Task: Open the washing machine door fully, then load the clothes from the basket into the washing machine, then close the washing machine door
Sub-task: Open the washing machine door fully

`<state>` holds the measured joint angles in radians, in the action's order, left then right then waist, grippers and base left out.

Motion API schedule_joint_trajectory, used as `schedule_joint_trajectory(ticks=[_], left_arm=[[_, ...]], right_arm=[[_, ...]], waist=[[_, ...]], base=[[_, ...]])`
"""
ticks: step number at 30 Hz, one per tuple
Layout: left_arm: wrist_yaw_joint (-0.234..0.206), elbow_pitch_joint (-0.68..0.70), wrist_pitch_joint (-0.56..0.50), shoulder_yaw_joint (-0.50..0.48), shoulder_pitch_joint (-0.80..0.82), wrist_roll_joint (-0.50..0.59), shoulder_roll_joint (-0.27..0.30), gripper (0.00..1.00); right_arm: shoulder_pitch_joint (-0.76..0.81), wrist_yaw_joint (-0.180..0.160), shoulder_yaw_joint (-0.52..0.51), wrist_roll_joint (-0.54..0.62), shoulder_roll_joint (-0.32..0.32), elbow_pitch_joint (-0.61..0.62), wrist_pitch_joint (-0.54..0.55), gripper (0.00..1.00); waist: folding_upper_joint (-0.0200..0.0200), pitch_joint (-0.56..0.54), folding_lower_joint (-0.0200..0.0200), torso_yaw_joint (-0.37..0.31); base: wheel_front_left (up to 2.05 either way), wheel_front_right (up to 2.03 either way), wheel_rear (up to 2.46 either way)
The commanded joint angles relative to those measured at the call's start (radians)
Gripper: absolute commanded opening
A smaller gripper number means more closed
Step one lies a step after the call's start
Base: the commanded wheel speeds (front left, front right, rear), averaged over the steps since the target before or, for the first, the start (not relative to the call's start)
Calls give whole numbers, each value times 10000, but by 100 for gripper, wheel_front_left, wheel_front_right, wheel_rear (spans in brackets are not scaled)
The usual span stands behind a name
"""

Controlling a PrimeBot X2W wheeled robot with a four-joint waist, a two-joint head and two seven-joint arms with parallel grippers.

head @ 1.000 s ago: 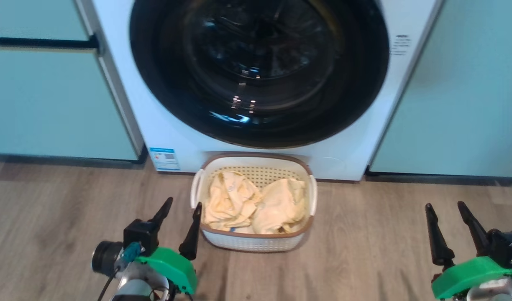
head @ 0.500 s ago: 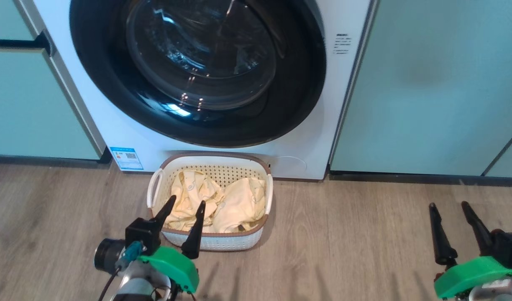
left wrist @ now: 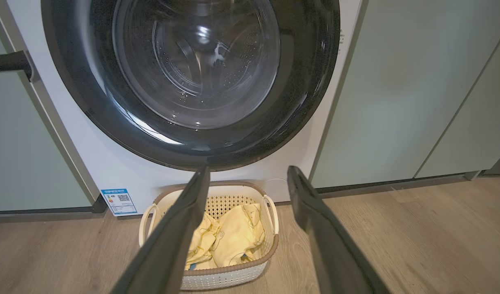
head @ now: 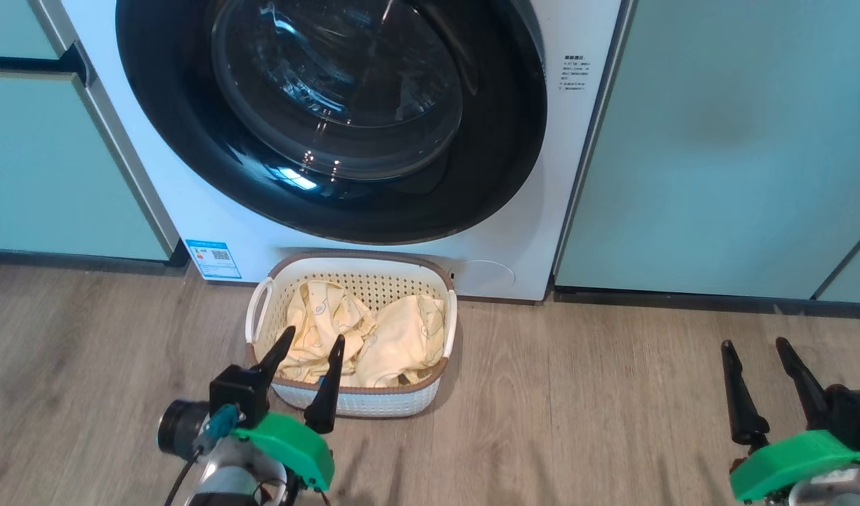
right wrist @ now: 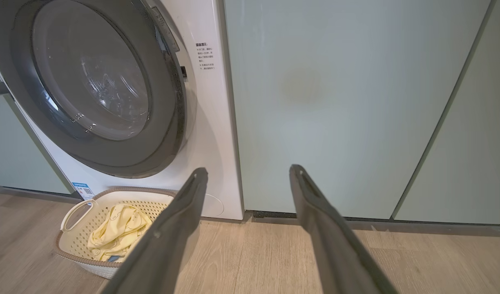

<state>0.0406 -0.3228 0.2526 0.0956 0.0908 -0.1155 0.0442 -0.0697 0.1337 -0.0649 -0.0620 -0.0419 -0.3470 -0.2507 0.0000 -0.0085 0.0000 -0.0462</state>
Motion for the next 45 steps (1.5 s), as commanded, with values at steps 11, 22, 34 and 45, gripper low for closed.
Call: schedule_joint_trajectory(ticks=[11,22,34,45], left_arm=[[-55,262,92,-392,514,93,98,100],[4,306,92,-370,518,77,90,100],[91,400,92,-348,557,136,84,100],[136,785,92,-183,1038,238,75,100]], right_arm=[[-464,-30,178,-105,-83,351,-111,100],[-458,-30,131,-152,-83,377,-111,0],[-573,-30,96,-414,-83,202,-111,0],[-1775,-30,49,-2586,-83,-593,-111,0]], waist=[[0,12,0,-7],[0,46,0,-21],[0,181,0,8],[0,1055,0,305]], base=[[0,0,0],[0,0,0],[0,0,0],[0,0,0]])
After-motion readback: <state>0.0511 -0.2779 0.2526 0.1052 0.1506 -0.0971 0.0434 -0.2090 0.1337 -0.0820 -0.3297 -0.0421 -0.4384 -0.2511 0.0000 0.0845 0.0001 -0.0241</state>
